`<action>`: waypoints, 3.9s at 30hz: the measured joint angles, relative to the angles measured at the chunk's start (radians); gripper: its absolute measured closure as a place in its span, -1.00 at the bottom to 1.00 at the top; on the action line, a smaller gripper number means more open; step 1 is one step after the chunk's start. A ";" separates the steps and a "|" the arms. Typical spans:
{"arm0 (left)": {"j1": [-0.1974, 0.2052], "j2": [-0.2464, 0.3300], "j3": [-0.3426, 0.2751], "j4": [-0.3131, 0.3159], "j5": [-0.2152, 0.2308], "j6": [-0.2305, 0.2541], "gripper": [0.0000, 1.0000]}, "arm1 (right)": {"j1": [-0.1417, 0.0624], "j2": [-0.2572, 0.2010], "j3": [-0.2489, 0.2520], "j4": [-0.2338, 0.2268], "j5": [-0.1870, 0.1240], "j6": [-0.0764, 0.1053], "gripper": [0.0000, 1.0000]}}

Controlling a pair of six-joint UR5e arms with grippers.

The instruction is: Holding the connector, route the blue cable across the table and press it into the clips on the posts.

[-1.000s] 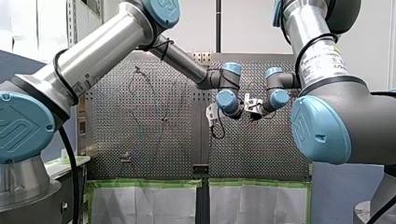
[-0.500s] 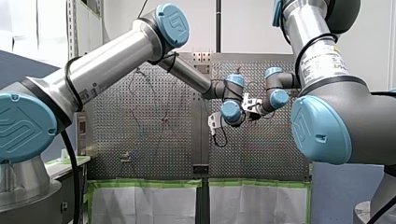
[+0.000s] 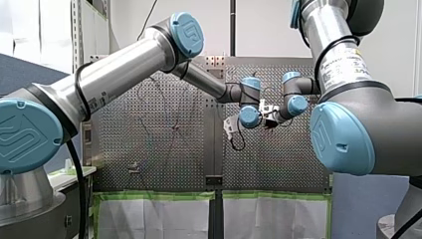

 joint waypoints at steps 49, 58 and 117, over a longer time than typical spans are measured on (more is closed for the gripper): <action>-0.010 -0.125 0.085 -0.123 -0.072 0.012 1.00 | 0.001 -0.007 0.000 0.012 -0.001 -0.002 1.00; -0.030 -0.082 0.130 -0.181 -0.112 0.003 1.00 | -0.011 -0.073 0.000 0.020 -0.003 0.026 1.00; -0.038 0.198 0.130 -0.178 -0.168 0.045 1.00 | -0.038 -0.298 -0.112 0.200 -0.101 0.039 1.00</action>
